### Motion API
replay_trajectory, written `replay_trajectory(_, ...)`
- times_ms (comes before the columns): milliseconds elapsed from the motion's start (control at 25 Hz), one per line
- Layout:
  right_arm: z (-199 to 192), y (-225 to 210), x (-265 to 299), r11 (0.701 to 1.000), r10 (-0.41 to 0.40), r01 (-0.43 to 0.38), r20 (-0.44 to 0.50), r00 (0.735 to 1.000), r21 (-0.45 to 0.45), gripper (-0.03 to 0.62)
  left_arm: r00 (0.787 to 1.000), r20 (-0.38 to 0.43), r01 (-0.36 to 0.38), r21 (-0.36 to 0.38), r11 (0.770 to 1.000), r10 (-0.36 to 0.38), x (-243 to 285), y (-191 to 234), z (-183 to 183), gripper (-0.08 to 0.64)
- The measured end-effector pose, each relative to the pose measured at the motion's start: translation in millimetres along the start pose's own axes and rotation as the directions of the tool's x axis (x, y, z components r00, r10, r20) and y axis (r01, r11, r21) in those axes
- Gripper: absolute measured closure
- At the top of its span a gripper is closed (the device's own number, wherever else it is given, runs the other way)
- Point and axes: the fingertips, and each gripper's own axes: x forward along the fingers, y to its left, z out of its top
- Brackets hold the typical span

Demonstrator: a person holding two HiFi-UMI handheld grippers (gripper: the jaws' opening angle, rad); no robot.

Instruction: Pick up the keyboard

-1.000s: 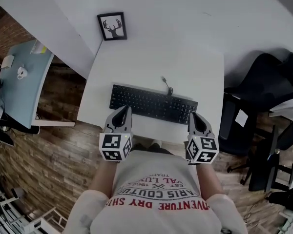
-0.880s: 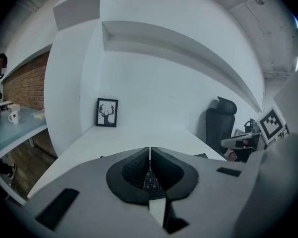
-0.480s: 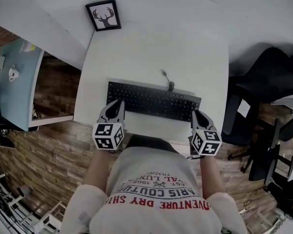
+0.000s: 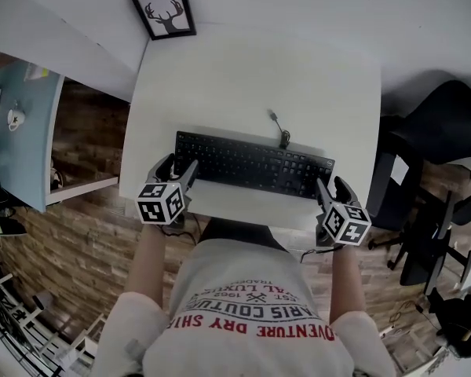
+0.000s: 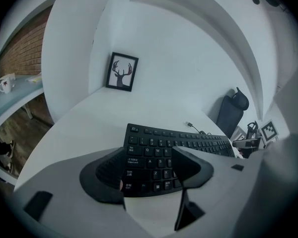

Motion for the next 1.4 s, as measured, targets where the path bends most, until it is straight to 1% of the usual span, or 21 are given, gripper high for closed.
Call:
replay_trajectory(80,-5.0,-3.0,6.3,1.0,0.004,-0.004,-0.026,1.0,0.013,0.348,0.999,-0.029,0.012,-0.004,1.0,-0.013,7.0,6.3,-2.1,0.271)
replay_trajectory(160,-10.9,-2.9,12.2,1.0,0.017,-0.018,-0.058,0.998,-0.008,0.347,0.998,-0.055,0.024,-0.019,1.0,-0.025,13.2,11.7,-3.5,0.268)
replay_trajectory(240,-13.6,-1.6,16.3,0.998,0.041,-0.044,-0.078,0.996,-0.034,0.347,0.996,-0.074,0.04,-0.041,0.998,-0.043,19.0,15.2,-4.2,0.268)
replay_trajectory(320,-13.7,-1.3,17.8,0.997,0.075,-0.078,-0.091,0.993,-0.028,0.347,0.993,-0.093,0.061,-0.054,0.997,-0.066,24.6,16.0,-5.3,0.268)
replay_trajectory(440,-15.1,-1.3,20.8,0.991,0.136,-0.135,-0.107,0.985,0.021,0.347,0.988,-0.115,0.099,-0.062,0.993,-0.105,31.1,16.0,-7.1,0.267)
replay_trajectory(560,-17.0,-1.3,23.8,0.981,0.182,-0.172,-0.118,0.976,0.09,0.348,0.982,-0.12,0.136,-0.103,0.985,-0.148,33.9,17.4,-10.0,0.267)
replay_trajectory(760,-17.9,-1.1,25.8,0.956,0.236,-0.215,-0.085,0.968,0.199,0.348,0.977,-0.113,0.17,-0.104,0.98,-0.181,33.9,18.0,-10.3,0.267)
replay_trajectory(840,-17.9,0.5,26.1,0.944,0.257,-0.236,-0.065,0.964,0.23,0.373,0.976,-0.111,0.175,-0.105,0.979,-0.186,34.2,18.4,-10.3,0.267)
replay_trajectory(960,-18.1,1.5,26.0,0.936,0.267,-0.249,-0.045,0.963,0.247,0.379,0.975,-0.112,0.181,-0.109,0.977,-0.193,34.2,18.3,-10.8,0.268)
replay_trajectory(1240,-18.5,4.3,22.6,0.943,0.261,-0.242,-0.054,0.964,0.227,0.382,0.974,-0.125,0.174,-0.104,0.979,-0.187,32.7,18.4,-11.1,0.268)
replay_trajectory(1400,-15.6,7.2,15.9,0.942,0.264,-0.249,-0.041,0.964,0.225,0.382,0.978,-0.106,0.171,-0.109,0.979,-0.182,23.6,16.9,-8.1,0.268)
